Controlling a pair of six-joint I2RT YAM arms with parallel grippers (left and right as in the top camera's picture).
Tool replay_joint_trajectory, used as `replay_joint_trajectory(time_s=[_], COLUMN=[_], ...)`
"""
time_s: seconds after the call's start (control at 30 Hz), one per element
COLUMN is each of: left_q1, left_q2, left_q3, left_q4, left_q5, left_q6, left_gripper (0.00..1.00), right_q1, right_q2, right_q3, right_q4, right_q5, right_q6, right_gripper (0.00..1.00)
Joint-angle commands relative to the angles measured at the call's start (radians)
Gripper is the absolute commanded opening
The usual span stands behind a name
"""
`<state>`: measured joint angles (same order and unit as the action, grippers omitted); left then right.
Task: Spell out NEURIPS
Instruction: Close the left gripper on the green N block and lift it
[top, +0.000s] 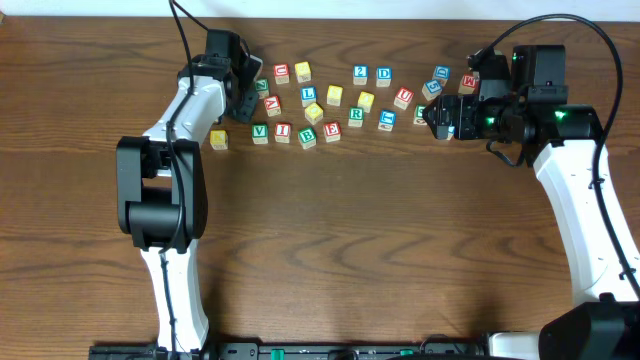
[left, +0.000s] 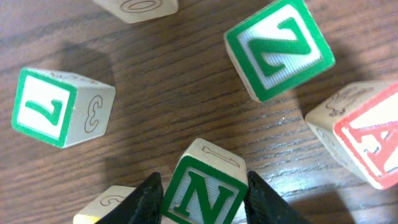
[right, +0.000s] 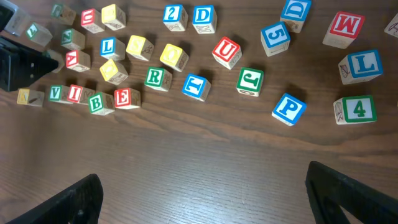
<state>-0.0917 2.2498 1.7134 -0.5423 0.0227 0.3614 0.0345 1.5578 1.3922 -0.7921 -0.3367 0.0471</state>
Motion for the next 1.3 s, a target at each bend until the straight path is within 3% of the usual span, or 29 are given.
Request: replay_joint_trajectory(time_s=[0.0,0.27,0.47,0.83,0.97,1.2,1.27], left_q1=[0.005,0.005,0.005,0.005,0.001,-0.013,-0.013], left_q2=[0.005,0.005,-0.002,-0.098,-0.056,0.011,0.018], left_q3=[0.0,0.001,0.024,0.063,0.063,0.063,0.062], left_q4=[-0.002,-0.013,-0.005,0.027,0.081,0.131,0.131], left_q5=[-0.005,-0.009,-0.009,-0.018,-0.059,-0.139,-0.145], left_q6=[-0.113,-0.295,-0.303,-0.611,-0.697,-0.772,-0.787], left_gripper=[0.36,0.33,0.33,0.59,0.62,0.61,0.56], right_q1=[-0.007,-0.007,-0.007,-0.007,-0.007,-0.007,-0.007], right_q2=[0.0,0.0,0.0,0.0,0.0,0.0,0.0], right_q3=[0.018,0.018,0.018,0.018,0.018,0.018,0.018], right_q4=[-0.002,-0.002,0.0,0.013,0.016,0.013,0.013], right_q5=[0.005,0.005,0.005,0.005,0.005,0.005,0.005], right_q6=[-0.011,-0.011,-0.011,-0.011,-0.011,-0.011,-0.011], right_gripper=[0.99,0.99,0.99,0.99,0.99,0.99,0.99])
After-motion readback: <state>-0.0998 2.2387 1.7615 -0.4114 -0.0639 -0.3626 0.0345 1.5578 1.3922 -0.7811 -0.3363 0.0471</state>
